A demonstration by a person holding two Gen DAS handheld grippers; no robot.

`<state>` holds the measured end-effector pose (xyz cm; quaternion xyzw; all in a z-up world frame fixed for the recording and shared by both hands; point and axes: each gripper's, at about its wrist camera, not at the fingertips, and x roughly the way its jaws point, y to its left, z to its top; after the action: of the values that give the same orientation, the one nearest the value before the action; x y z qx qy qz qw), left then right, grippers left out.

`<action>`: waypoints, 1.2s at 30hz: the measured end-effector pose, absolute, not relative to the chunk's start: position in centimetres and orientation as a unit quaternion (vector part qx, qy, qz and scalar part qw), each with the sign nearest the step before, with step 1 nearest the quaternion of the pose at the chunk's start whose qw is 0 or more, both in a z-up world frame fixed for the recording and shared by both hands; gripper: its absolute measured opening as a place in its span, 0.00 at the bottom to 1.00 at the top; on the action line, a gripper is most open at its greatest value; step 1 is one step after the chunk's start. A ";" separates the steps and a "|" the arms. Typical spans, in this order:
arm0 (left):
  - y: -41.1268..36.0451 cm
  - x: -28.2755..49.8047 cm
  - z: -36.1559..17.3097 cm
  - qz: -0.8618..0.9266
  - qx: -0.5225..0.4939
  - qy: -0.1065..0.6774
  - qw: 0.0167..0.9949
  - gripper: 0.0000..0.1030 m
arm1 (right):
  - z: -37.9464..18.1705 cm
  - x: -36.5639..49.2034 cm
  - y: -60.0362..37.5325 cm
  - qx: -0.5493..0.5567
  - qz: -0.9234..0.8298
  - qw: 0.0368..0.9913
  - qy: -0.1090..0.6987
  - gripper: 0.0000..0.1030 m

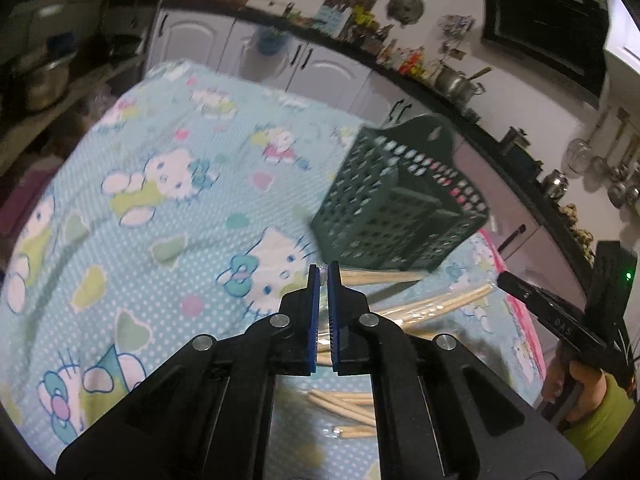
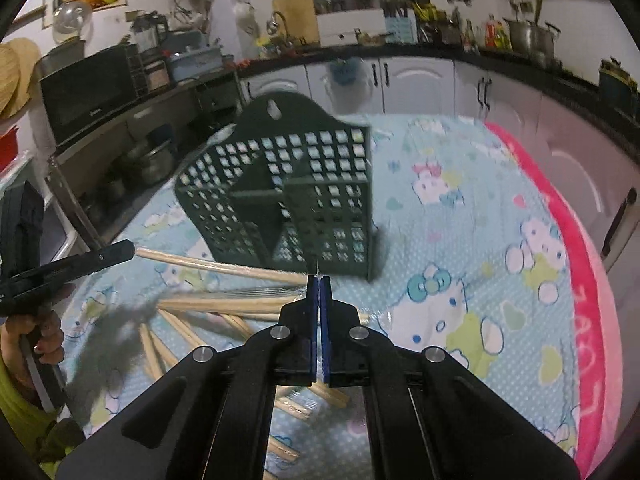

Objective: Organize utensils
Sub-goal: 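Lift both held chopsticks and carry them over the green caddy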

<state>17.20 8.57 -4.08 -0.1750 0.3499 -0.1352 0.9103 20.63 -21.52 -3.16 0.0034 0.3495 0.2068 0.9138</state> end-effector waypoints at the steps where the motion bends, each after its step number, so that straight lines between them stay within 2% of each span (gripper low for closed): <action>1: 8.2 16.9 -3.4 -0.140 -0.171 0.342 0.913 0.01 | -2.9 20.4 -21.3 0.002 0.208 0.915 0.346 0.01; 20: 1.9 15.8 5.3 -0.218 -0.119 0.275 0.929 0.01 | 7.5 17.7 -20.4 0.017 0.273 0.928 0.253 0.01; 36: -0.8 15.9 12.3 -0.256 -0.105 0.214 0.937 0.00 | 13.2 16.5 -22.1 0.015 0.263 0.944 0.197 0.01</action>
<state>15.91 -0.84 12.32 -0.1046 0.2143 -0.2559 0.9368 16.48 -22.15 13.24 0.0149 0.1975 0.2629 0.9443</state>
